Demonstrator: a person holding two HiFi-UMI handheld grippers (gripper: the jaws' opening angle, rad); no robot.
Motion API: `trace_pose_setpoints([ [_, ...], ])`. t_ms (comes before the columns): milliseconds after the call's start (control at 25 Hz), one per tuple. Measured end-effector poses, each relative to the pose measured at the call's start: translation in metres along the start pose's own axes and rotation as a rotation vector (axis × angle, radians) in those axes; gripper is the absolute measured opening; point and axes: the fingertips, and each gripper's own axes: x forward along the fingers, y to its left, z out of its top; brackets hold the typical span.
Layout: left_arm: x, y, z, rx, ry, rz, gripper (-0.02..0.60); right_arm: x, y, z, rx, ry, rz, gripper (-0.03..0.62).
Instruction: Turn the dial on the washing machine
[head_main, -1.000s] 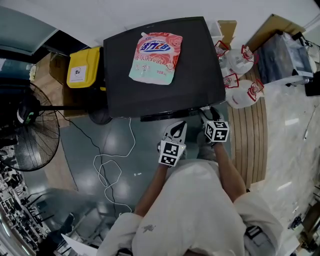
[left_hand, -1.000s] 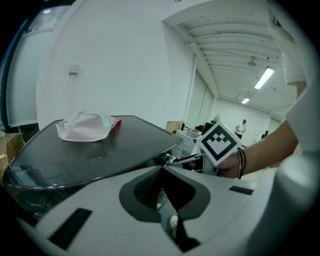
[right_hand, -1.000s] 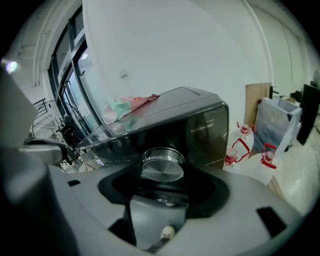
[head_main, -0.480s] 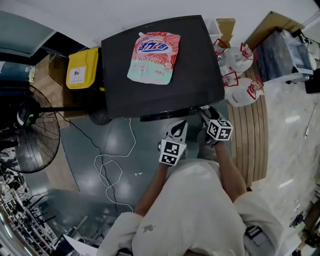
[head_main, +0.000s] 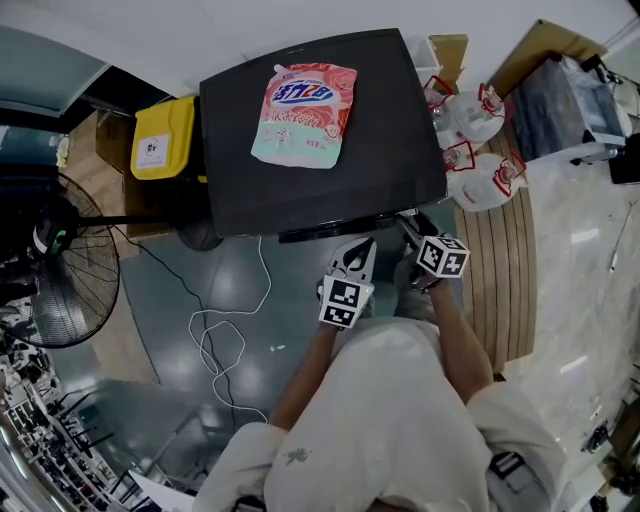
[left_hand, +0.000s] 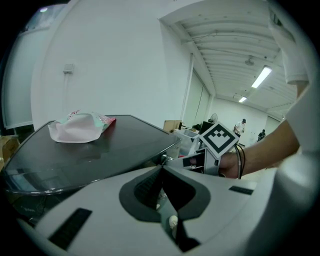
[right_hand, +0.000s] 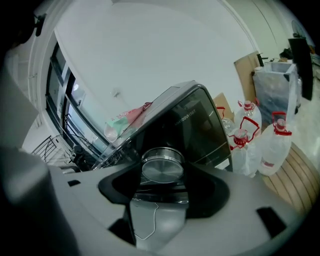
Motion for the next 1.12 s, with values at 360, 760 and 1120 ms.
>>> trace_pose_setpoints([
  [360,0.006,-0.006,0.002,0.013,-0.001,-0.017,0.014,0.001,-0.001,0.0,0.088,-0.017,0.046,0.275],
  [760,0.008,-0.009,0.002,0.014,0.007,-0.023,0.014,0.0,-0.002,0.001,0.217,-0.037,0.114,0.275],
  [1120,0.011,-0.007,0.002,0.015,0.012,-0.028,0.014,0.001,0.005,0.003,0.333,-0.047,0.188,0.276],
])
